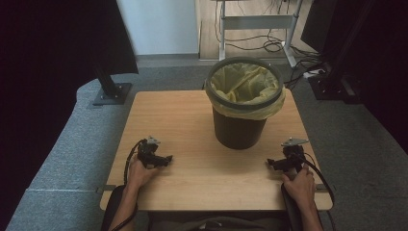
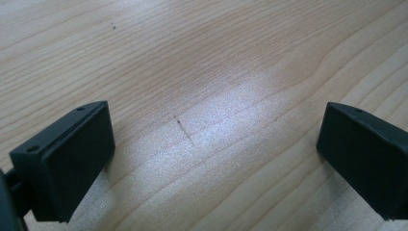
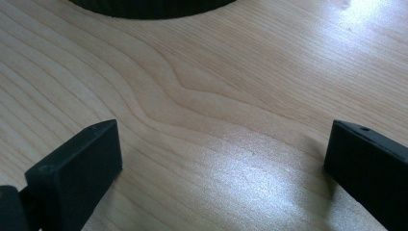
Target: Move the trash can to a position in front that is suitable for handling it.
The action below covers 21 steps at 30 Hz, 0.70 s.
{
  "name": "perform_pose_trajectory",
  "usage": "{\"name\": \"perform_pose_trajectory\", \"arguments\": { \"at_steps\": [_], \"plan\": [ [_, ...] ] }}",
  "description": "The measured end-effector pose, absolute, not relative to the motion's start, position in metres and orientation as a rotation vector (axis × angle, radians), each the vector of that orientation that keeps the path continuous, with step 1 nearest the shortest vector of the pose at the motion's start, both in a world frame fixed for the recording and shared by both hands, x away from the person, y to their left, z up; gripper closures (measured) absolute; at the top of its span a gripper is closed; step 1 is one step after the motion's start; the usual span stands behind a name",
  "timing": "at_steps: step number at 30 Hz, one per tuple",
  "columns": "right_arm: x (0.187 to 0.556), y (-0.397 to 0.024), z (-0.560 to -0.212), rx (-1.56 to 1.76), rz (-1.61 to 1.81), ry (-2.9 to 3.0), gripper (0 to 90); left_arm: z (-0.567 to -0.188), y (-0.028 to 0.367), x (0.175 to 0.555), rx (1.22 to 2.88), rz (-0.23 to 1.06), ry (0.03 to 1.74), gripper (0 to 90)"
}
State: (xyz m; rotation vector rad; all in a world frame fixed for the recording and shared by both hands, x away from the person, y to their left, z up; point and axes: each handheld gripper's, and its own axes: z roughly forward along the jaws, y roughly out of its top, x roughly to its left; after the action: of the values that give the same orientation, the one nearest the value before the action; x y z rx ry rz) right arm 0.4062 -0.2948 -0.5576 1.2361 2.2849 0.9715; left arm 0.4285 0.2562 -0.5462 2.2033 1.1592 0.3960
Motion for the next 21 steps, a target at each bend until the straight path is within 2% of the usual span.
{"name": "perform_pose_trajectory", "arguments": {
  "at_steps": [21],
  "plan": [
    [0.405,-0.293,-0.556,1.193,0.974,2.338,0.0,-0.541,0.256,0.439,2.254,0.336,1.144,0.0]
  ]
}}
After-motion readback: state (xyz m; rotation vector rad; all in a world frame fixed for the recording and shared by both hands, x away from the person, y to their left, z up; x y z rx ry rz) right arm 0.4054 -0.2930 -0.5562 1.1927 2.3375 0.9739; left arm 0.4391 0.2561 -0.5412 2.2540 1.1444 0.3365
